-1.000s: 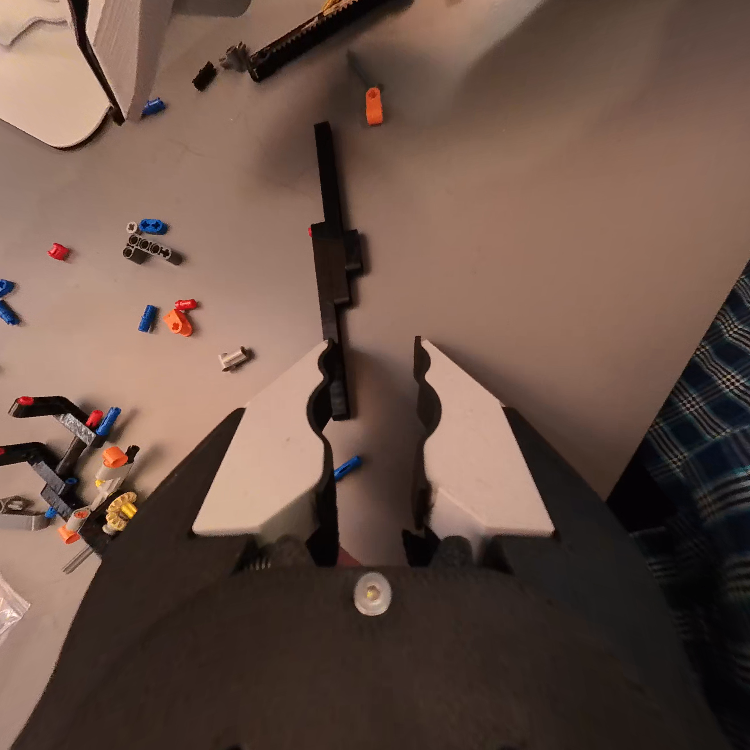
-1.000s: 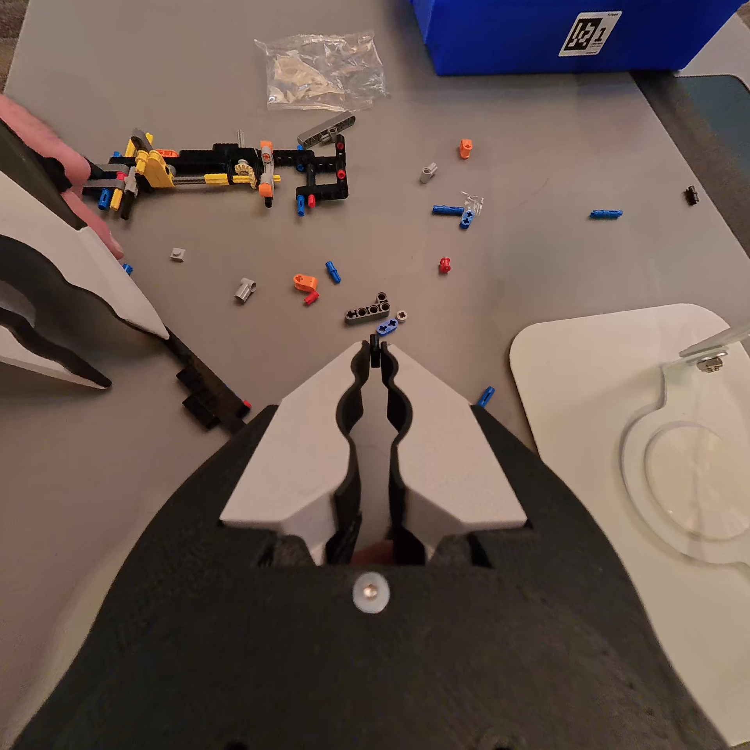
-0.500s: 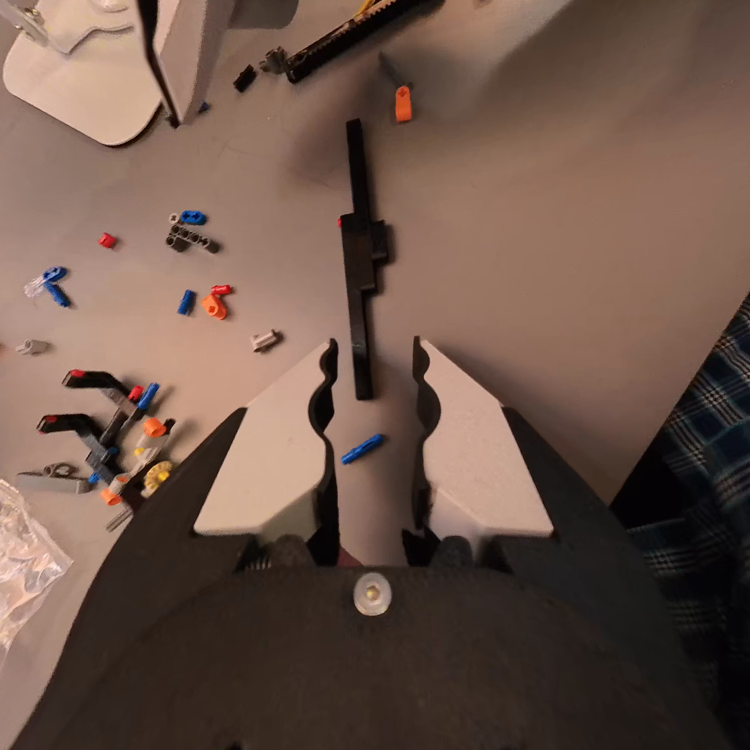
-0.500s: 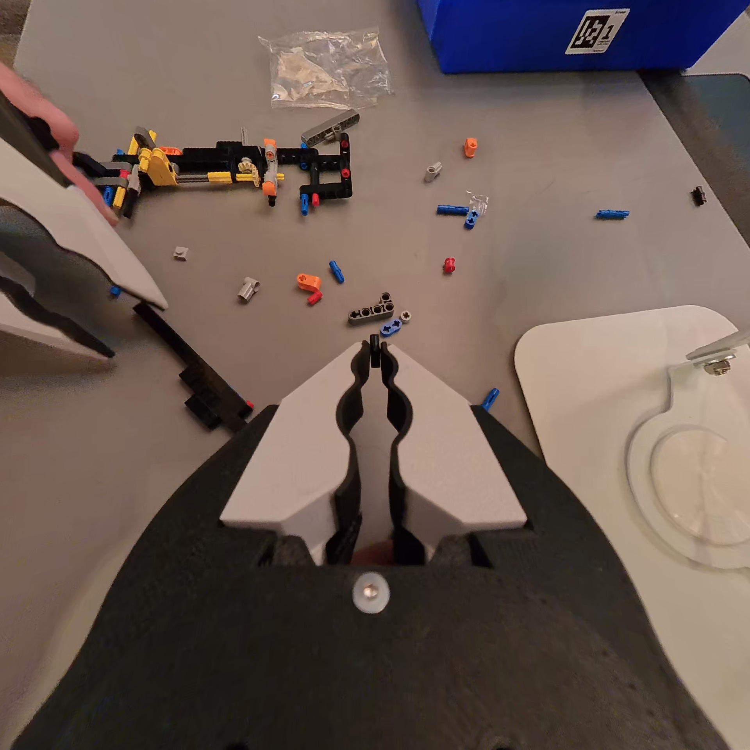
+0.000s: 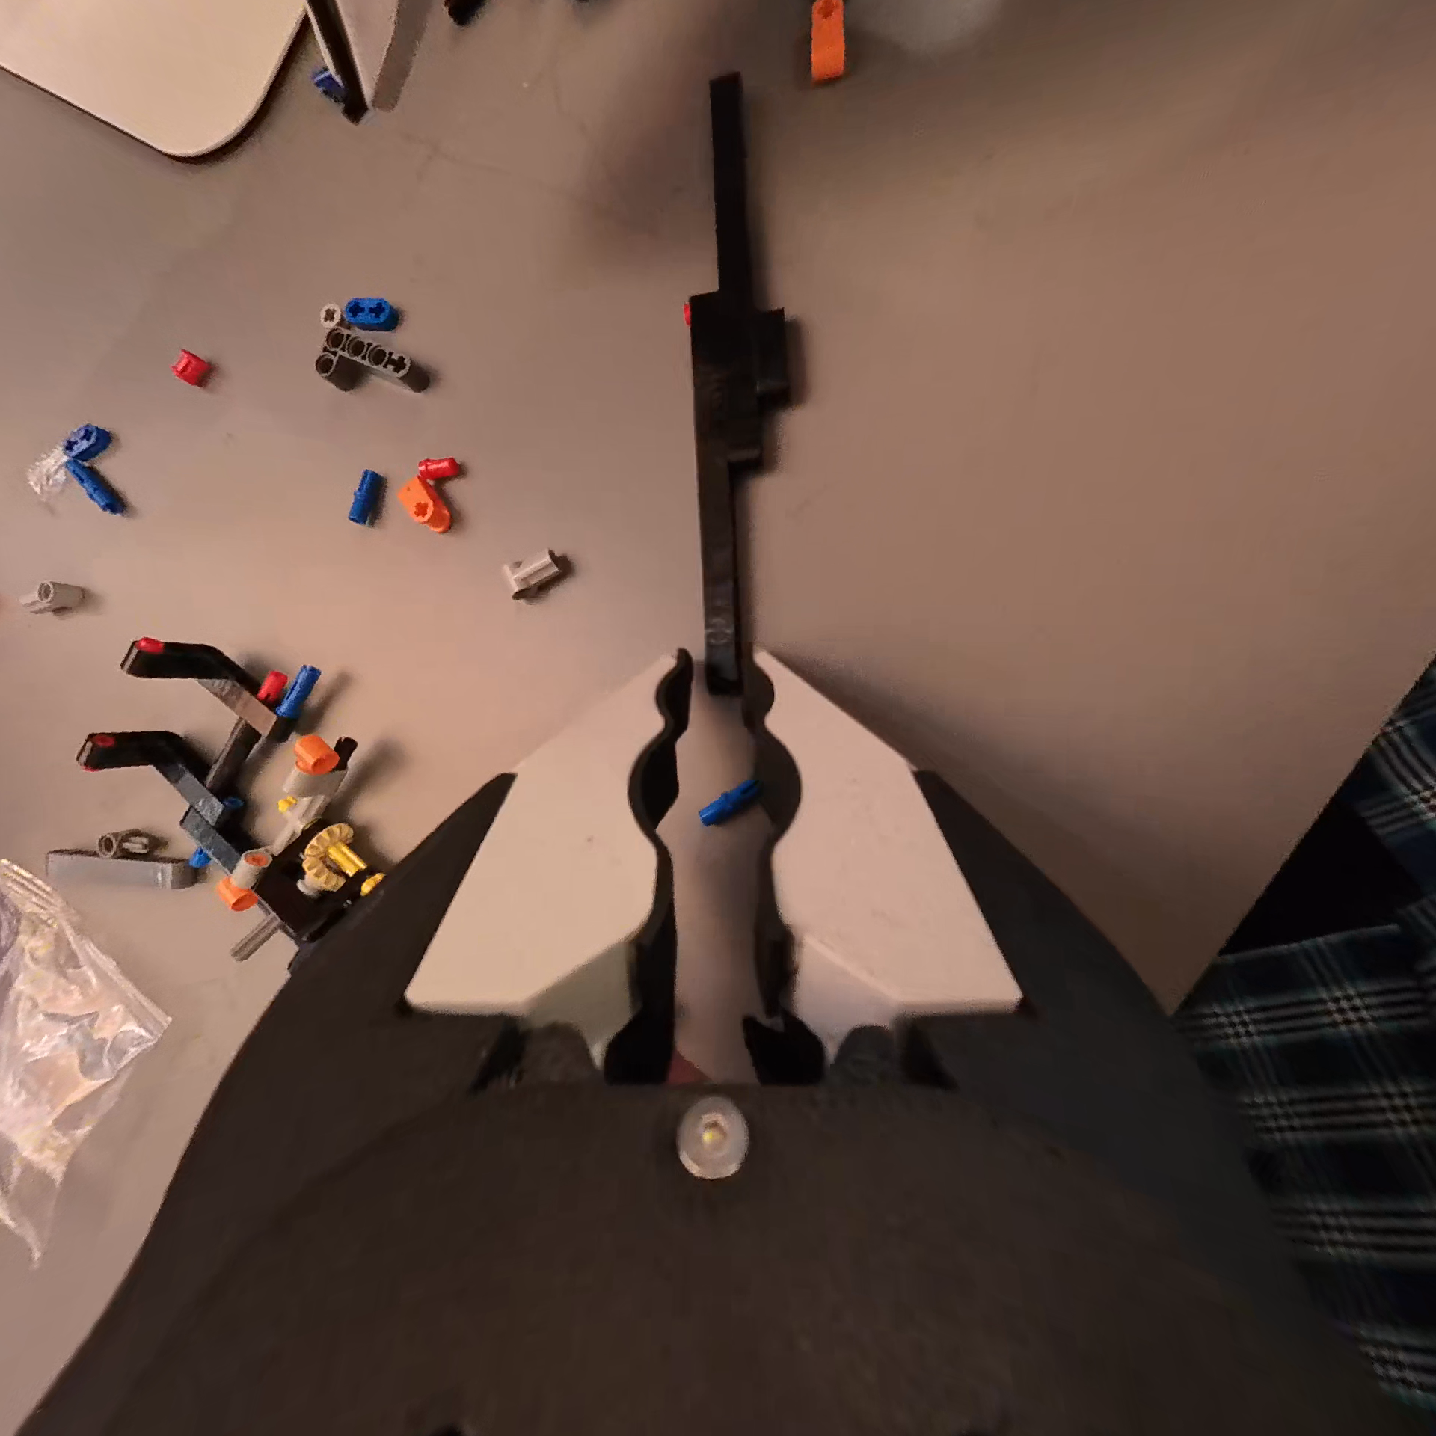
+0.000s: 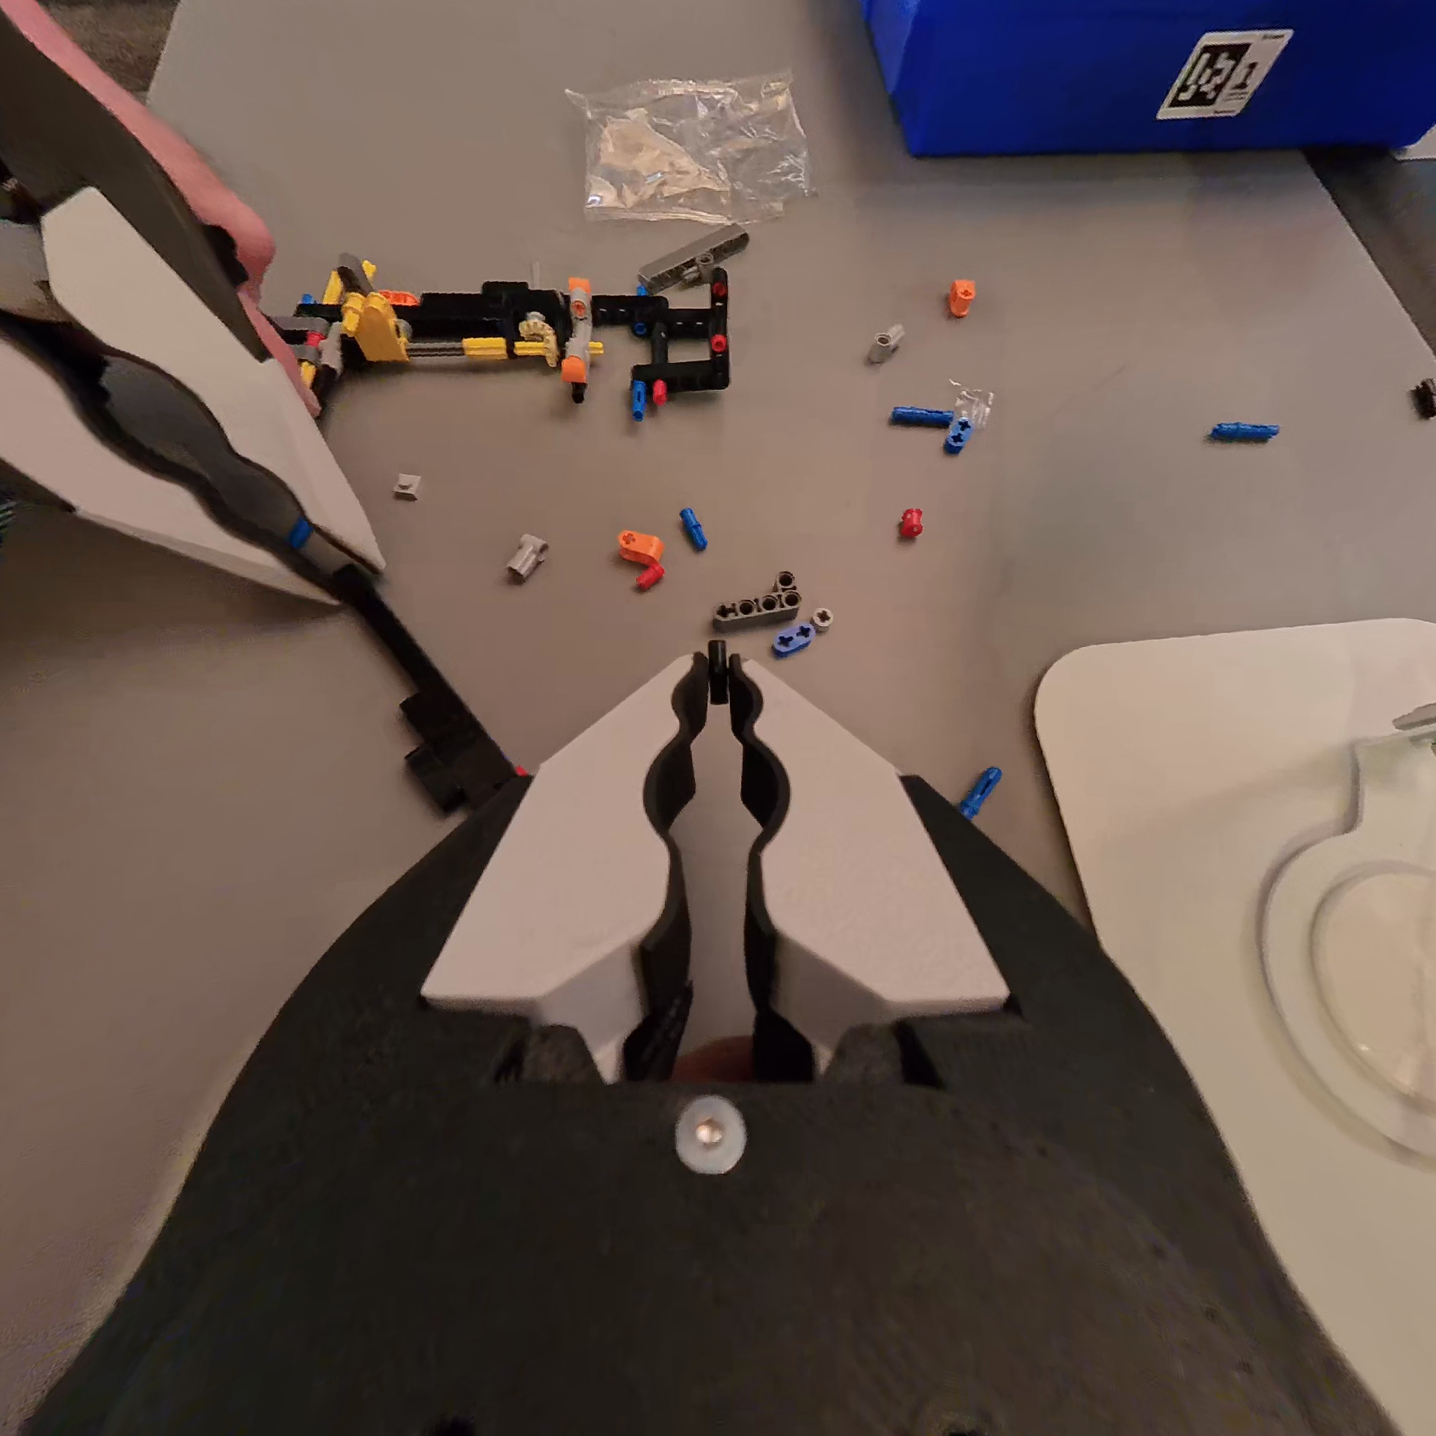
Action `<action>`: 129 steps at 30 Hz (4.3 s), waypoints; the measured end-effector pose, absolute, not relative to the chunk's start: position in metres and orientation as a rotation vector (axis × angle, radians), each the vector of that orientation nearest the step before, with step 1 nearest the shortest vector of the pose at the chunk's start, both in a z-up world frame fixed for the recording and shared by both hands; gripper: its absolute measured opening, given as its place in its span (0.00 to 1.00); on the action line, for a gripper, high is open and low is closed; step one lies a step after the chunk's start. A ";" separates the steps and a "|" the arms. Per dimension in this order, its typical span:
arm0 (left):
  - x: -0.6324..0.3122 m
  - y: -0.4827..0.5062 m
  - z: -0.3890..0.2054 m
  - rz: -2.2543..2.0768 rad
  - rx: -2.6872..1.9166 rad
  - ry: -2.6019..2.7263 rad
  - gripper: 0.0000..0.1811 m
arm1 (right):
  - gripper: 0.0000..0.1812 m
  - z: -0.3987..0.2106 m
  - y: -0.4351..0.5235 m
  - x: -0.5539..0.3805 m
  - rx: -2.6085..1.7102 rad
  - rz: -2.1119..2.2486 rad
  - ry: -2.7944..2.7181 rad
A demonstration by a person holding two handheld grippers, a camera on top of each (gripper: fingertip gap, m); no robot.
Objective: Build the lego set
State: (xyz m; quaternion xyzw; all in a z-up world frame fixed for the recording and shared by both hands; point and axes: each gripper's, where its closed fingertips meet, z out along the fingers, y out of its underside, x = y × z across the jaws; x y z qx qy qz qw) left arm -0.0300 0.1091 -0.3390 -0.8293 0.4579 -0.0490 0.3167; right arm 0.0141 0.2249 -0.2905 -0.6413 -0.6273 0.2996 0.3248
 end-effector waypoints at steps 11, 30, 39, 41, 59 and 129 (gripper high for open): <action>-0.034 0.112 -0.336 -0.042 -2.070 1.323 0.03 | 0.01 -0.301 0.194 0.005 -1.611 0.862 -1.811; -0.040 0.116 -0.330 0.510 -1.532 1.617 0.03 | 0.01 -0.305 0.154 -0.008 -1.476 0.939 -1.965; -0.041 0.117 -0.334 0.506 -1.537 1.592 0.04 | 0.01 -0.313 0.120 -0.009 -1.419 1.026 -2.079; -0.043 0.115 -0.334 0.501 -1.534 1.586 0.04 | 0.01 -0.317 0.115 -0.009 -1.414 1.012 -2.107; -0.049 0.107 -0.326 -0.011 -1.922 1.385 0.16 | 0.01 -0.331 0.107 -0.008 -1.410 0.970 -2.172; -0.010 0.108 -0.331 -0.296 -1.970 1.534 0.13 | 0.01 -0.330 0.107 -0.008 -1.405 0.986 -2.170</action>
